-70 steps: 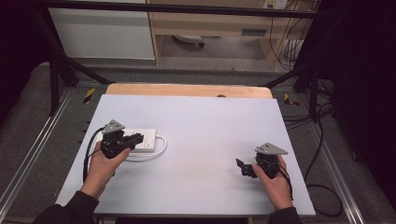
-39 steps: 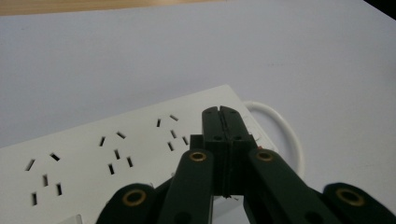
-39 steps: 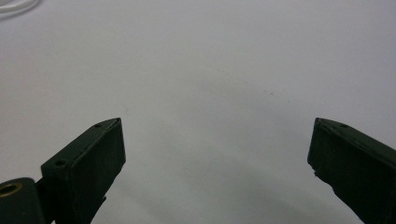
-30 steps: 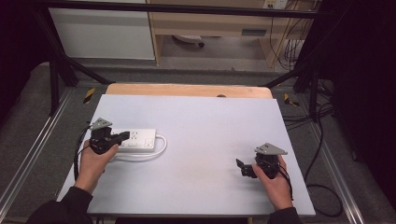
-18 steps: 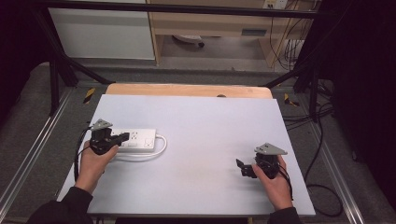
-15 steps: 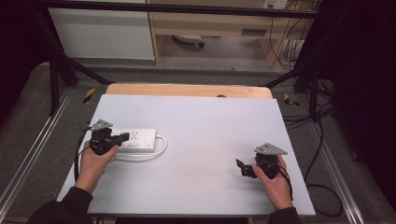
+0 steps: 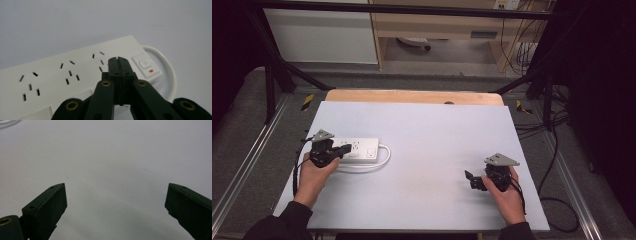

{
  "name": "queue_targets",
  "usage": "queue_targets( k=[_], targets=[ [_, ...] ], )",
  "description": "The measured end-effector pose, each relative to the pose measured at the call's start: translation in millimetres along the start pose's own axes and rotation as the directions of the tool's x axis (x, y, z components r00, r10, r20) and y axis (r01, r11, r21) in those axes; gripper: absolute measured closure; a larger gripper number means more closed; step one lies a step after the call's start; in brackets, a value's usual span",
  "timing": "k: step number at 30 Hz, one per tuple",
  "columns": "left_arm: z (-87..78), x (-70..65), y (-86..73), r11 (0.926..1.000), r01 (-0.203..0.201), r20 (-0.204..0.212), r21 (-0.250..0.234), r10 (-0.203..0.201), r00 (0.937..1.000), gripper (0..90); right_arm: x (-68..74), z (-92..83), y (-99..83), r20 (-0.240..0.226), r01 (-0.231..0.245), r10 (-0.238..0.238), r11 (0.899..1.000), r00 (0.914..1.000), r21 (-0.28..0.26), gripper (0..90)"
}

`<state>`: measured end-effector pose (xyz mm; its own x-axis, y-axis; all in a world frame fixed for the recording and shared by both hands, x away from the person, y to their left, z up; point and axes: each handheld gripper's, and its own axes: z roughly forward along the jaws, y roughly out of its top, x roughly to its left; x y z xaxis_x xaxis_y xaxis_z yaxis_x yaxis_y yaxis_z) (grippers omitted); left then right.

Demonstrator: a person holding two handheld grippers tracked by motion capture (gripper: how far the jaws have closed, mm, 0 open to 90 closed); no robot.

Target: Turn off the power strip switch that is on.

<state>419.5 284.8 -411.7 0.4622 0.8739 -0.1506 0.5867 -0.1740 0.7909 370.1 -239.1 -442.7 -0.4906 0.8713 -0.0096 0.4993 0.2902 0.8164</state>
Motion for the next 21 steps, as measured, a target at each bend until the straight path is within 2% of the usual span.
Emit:
queue_targets(
  k=[21],
  targets=[
    [5.7, -1.9, -6.0, 0.9997, -0.021, -0.012, 0.013, 0.021, 0.9997, 90.0, -0.7, 0.0, -0.1, 0.000, 0.002, -0.002, 1.000, 1.0000, -0.001, 4.5]
  ],
)
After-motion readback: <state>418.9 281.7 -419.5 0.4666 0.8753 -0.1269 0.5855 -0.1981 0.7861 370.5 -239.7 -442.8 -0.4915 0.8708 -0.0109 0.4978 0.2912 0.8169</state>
